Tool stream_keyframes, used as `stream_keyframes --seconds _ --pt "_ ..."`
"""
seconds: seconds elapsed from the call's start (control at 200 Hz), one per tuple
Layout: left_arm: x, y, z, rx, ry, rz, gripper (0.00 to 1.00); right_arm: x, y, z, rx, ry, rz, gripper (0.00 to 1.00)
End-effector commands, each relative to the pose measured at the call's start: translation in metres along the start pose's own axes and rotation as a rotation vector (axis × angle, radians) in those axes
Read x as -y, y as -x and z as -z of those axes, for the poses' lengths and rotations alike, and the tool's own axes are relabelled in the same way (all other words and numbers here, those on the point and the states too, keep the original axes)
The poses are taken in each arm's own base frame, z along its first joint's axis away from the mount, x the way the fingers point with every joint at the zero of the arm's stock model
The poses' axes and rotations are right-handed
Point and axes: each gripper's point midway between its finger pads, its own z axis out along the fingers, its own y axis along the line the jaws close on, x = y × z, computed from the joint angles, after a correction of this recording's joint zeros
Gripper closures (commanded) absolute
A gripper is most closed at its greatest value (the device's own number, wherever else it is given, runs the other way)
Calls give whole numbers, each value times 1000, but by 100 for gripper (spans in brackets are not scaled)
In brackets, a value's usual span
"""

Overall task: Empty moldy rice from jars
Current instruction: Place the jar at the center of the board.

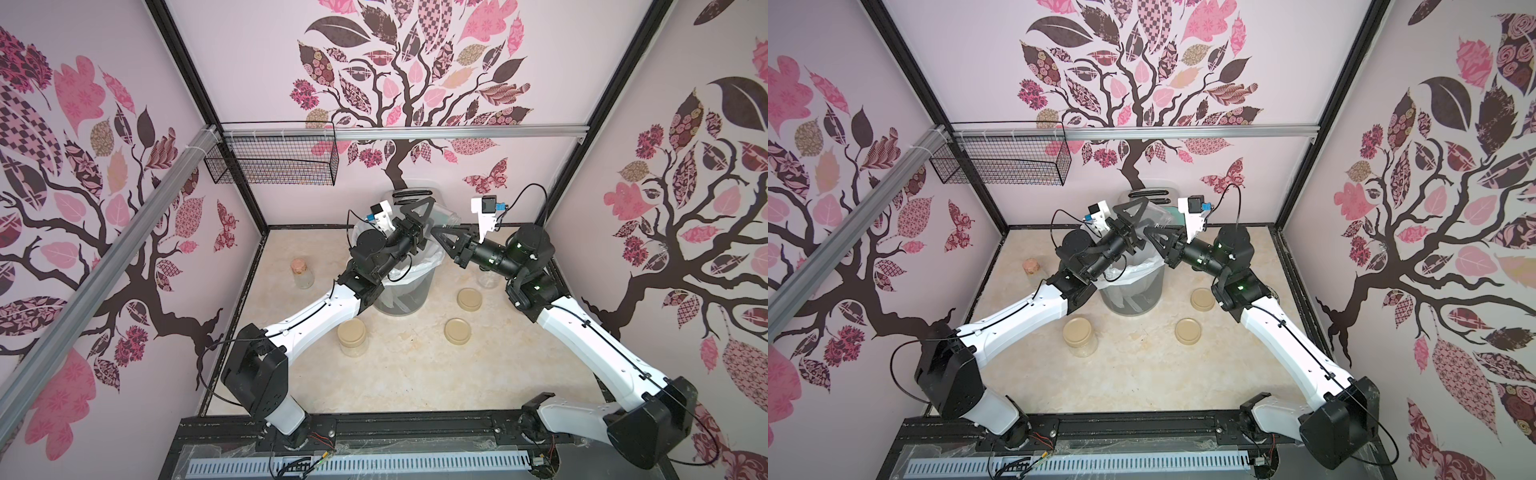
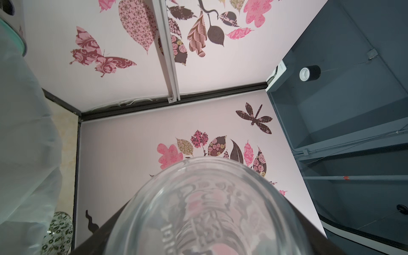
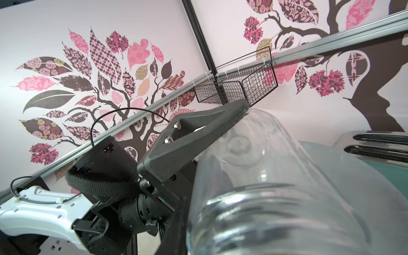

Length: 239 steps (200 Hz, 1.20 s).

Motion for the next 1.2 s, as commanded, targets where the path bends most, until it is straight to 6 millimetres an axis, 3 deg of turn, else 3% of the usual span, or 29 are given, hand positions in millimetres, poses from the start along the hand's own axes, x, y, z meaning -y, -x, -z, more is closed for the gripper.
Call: stream_keyframes --seconds 0.0,0.215,0.425,0.825,0.935,1.035,1.19 --pt "21 -15 -1 -32 -65 -38 16 5 13 2 61 -30 45 100" --pt "16 -13 2 -16 -51 -25 2 2 15 2 69 -21 29 100" --pt "17 3 11 45 -18 -38 2 -6 25 7 82 -21 50 100" --pt "37 73 56 183 66 -137 2 -12 56 24 75 -127 148 100" --pt "46 88 77 199 101 -221 2 0 53 34 7 -237 180 100" --pt "59 100 102 214 156 -362 2 22 44 54 -60 -385 167 100" --pt "61 113 151 242 351 -627 2 92 9 113 -183 -664 -37 100"
